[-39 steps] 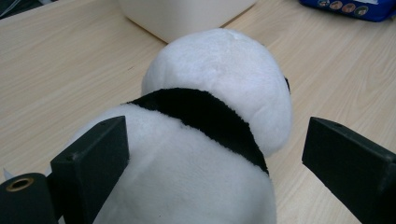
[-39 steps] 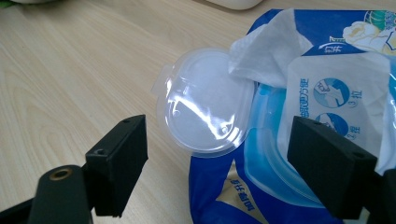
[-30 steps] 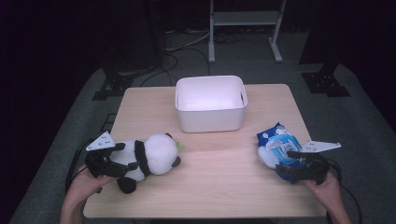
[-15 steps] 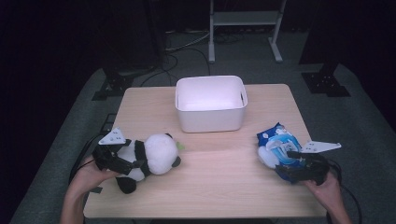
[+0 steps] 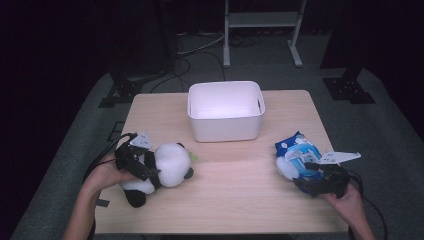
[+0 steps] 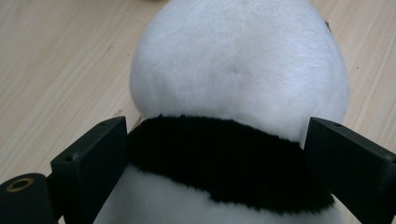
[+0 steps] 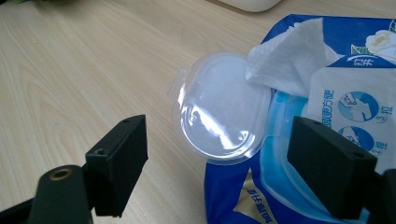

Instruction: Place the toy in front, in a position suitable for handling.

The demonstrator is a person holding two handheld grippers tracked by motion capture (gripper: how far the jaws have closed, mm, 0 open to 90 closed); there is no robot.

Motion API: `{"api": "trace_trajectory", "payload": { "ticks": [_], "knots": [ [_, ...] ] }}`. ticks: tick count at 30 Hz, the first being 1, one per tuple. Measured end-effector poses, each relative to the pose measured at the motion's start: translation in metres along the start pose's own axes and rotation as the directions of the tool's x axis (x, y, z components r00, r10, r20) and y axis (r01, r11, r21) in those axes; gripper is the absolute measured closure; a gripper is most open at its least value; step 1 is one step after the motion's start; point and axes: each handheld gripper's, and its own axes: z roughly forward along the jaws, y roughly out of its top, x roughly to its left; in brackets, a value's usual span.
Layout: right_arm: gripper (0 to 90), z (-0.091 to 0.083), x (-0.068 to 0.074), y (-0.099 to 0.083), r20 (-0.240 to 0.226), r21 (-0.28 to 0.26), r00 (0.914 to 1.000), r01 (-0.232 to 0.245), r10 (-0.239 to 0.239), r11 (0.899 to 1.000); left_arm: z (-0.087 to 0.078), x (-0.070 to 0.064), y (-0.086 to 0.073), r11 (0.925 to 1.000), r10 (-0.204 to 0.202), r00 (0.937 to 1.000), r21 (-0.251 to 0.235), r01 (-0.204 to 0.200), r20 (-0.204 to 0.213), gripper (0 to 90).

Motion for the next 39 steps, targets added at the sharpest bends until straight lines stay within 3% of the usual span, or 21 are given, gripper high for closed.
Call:
{"api": "trace_trajectory", "payload": {
  "ticks": [3,4,9,12,17,21,26,32,39],
  "knots": [
    [18.9,-0.001,0.0,0.0,-0.003,-0.005,1.0,-0.001,0.001,1.0,0.007,0.002,0.002,0.9999,0.0,0.9998,0.014,-0.001,0.02,3.9],
    [18.9,-0.001,-0.001,0.0,-0.004,-0.009,1.0,-0.003,0.003,1.0,0.011,0.003,0.002,0.9999,0.008,0.999,0.012,-0.009,0.045,3.2],
    [18.9,0.0,-0.001,0.0,-0.014,-0.009,0.9999,-0.004,0.004,1.0,0.016,0.003,0.004,0.9987,0.031,0.9976,0.039,-0.033,0.062,2.0],
    [18.9,0.001,0.001,0.001,-0.018,-0.006,0.9998,0.003,-0.003,1.0,0.021,-0.001,0.006,0.9912,0.081,0.9949,0.1,-0.087,0.06,2.0],
    [18.9,0.001,0.003,0.001,-0.024,-0.004,0.9997,0.012,-0.012,1.0,0.025,0.0,0.013,0.9843,0.09,0.9932,0.146,-0.1,0.075,4.1],
    [19.0,0.0,0.003,0.001,-0.029,-0.009,0.9996,0.006,-0.006,1.0,0.024,0.002,0.014,0.9854,0.096,0.9922,0.133,-0.106,0.08,12.5],
    [18.9,-0.001,0.002,0.001,-0.04,-0.022,0.9992,0.002,-0.003,1.0,0.019,0.004,0.008,0.992,0.088,0.9922,0.083,-0.095,0.088,20.8],
    [19.0,-0.002,0.002,0.001,-0.041,-0.027,0.9992,0.001,-0.002,1.0,0.014,0.004,0.004,0.9955,0.075,0.9935,0.052,-0.08,0.086,23.9],
    [19.0,-0.004,0.001,0.001,-0.042,-0.034,0.9991,-0.005,0.003,0.999,0.011,0.001,0.007,0.9955,0.086,0.9901,0.031,-0.09,0.111,27.1]
  ]
}}
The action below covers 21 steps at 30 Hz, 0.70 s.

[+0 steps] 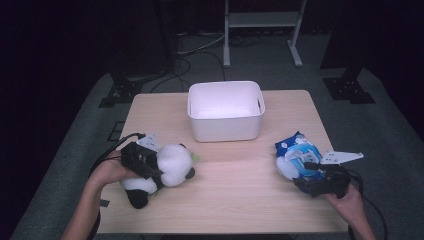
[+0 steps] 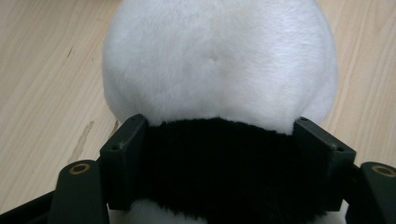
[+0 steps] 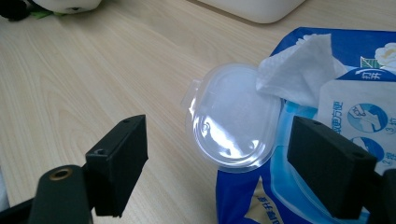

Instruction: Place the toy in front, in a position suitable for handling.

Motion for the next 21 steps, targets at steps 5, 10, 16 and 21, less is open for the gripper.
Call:
{"api": "trace_trajectory", "payload": {
  "ticks": [5,10,16,21],
  "knots": [
    [19.0,-0.001,0.0,0.0,-0.001,-0.006,1.0,-0.001,0.001,1.0,0.002,-0.005,0.009,0.9999,0.008,0.9998,-0.012,-0.008,0.02,27.2],
    [18.9,-0.001,0.0,0.0,0.0,-0.009,1.0,0.0,0.0,1.0,0.009,-0.014,0.028,0.9986,0.048,0.9983,-0.025,-0.047,0.033,27.5],
    [18.9,-0.002,-0.001,0.001,0.004,-0.008,1.0,0.002,-0.002,1.0,0.031,-0.03,0.067,0.9902,0.139,0.9879,-0.022,-0.138,0.069,27.4],
    [18.9,-0.005,-0.002,0.0,0.013,-0.012,0.9999,0.0,0.0,1.0,0.05,-0.046,0.101,0.9781,0.208,0.9725,-0.014,-0.207,0.105,27.2]
  ]
}}
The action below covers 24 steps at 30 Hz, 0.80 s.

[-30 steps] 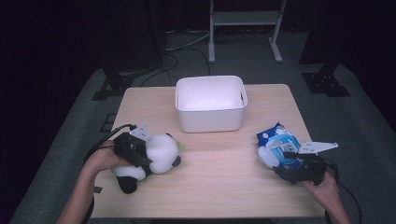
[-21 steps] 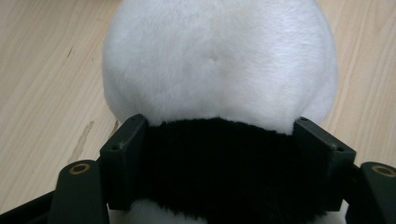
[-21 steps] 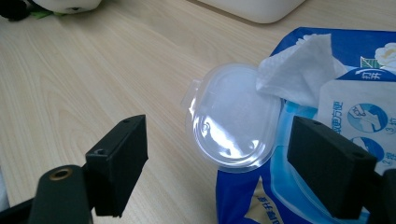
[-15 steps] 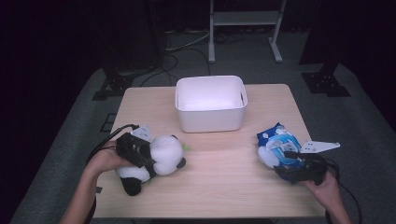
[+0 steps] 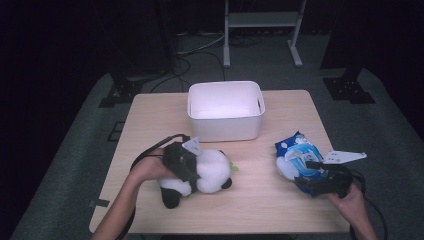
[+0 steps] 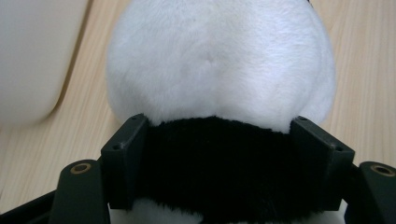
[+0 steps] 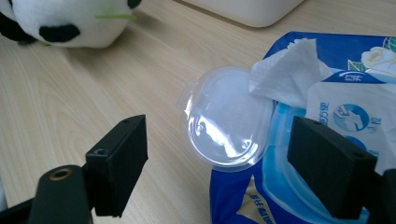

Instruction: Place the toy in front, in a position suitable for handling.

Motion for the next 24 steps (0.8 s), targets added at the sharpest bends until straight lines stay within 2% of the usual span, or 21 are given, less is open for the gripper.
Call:
{"api": "trace_trajectory", "payload": {
  "ticks": [5,10,16,24],
  "knots": [
    [18.9,-0.003,-0.002,-0.001,0.01,-0.006,0.9999,-0.003,0.003,1.0,0.016,-0.006,0.031,0.9987,0.05,0.9984,0.003,-0.05,0.027,26.6],
    [18.9,-0.004,-0.003,-0.002,0.018,-0.004,0.9998,0.0,0.0,1.0,0.028,-0.011,0.055,0.9964,0.085,0.9951,0.002,-0.085,0.051,26.2],
    [19.0,-0.004,-0.004,-0.001,0.027,-0.002,0.9996,0.003,-0.003,1.0,0.038,-0.016,0.072,0.995,0.1,0.9923,-0.005,-0.1,0.073,25.1],
    [19.8,-0.006,-0.007,0.012,0.042,0.004,0.999,0.019,-0.019,1.0,0.038,-0.018,0.076,0.9944,0.105,0.9911,0.004,-0.105,0.083,17.7]
  ]
}}
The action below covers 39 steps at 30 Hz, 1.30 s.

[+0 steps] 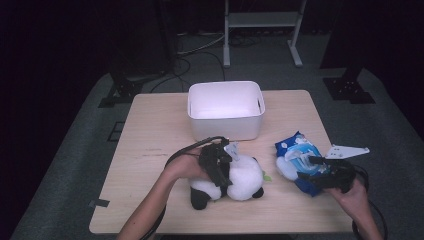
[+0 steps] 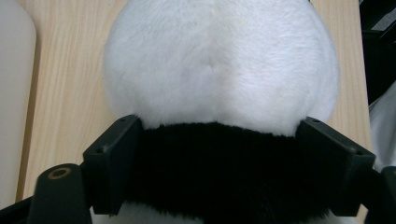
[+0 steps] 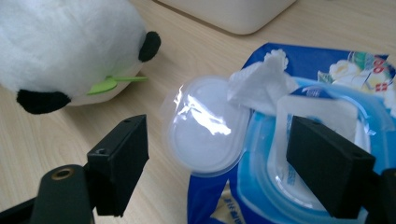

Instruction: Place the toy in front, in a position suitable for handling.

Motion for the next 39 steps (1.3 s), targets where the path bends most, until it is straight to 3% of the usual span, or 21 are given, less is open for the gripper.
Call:
{"api": "trace_trajectory", "payload": {
  "ticks": [3,4,11,19,25,29,32,33,34,36,39],
  "knots": [
    [20.2,0.001,-0.004,0.01,0.01,0.009,0.9999,0.011,-0.011,1.0,-0.002,-0.001,-0.001,0.9999,-0.007,1.0,-0.014,0.007,0.002,16.5],
    [20.6,0.002,-0.005,0.014,0.012,0.015,0.9998,0.013,-0.014,1.0,-0.008,-0.001,-0.003,0.9991,-0.01,0.9999,-0.04,0.011,0.004,16.5],
    [26.7,0.023,-0.014,0.038,0.026,0.114,0.9984,0.047,-0.05,0.992,-0.031,-0.003,-0.013,0.9929,-0.043,0.999,-0.112,0.041,-0.01,16.5],
    [36.5,0.044,-0.03,0.047,0.008,0.19,0.9994,0.031,-0.033,0.981,-0.052,-0.009,-0.043,0.9774,-0.111,0.9936,-0.183,0.106,-0.02,16.4],
    [47.9,0.051,-0.034,0.048,0.005,0.232,0.9988,0.046,-0.048,0.972,-0.061,-0.015,-0.066,0.9606,-0.172,0.9848,-0.226,0.161,-0.027,11.5],
    [66.7,0.053,-0.034,0.048,0.002,0.256,0.9986,0.051,-0.053,0.965,-0.066,-0.021,-0.079,0.9514,-0.2,0.9791,-0.247,0.184,-0.039,10.1],
    [82.7,0.053,-0.034,0.048,-0.002,0.269,0.9985,0.053,-0.055,0.962,-0.069,-0.024,-0.09,0.9397,-0.226,0.9733,-0.271,0.208,-0.038,9.2],
    [85.8,0.052,-0.035,0.048,-0.009,0.265,0.9986,0.053,-0.052,0.963,-0.069,-0.025,-0.093,0.9371,-0.231,0.972,-0.278,0.211,-0.041,9.2],
    [89.6,0.048,-0.036,0.049,-0.013,0.255,0.9991,0.043,-0.041,0.966,-0.068,-0.027,-0.099,0.9271,-0.247,0.9683,-0.3,0.225,-0.037,9.2],
    [89.6,0.046,-0.036,0.051,-0.016,0.244,0.9992,0.039,-0.037,0.969,-0.068,-0.028,-0.101,0.9259,-0.244,0.9691,-0.307,0.22,-0.039,9.1],
    [89.7,0.036,-0.036,0.058,-0.023,0.215,0.9994,0.029,-0.024,0.976,-0.066,-0.031,-0.108,0.9132,-0.254,0.9669,-0.337,0.23,-0.028,9.1]
  ]
}}
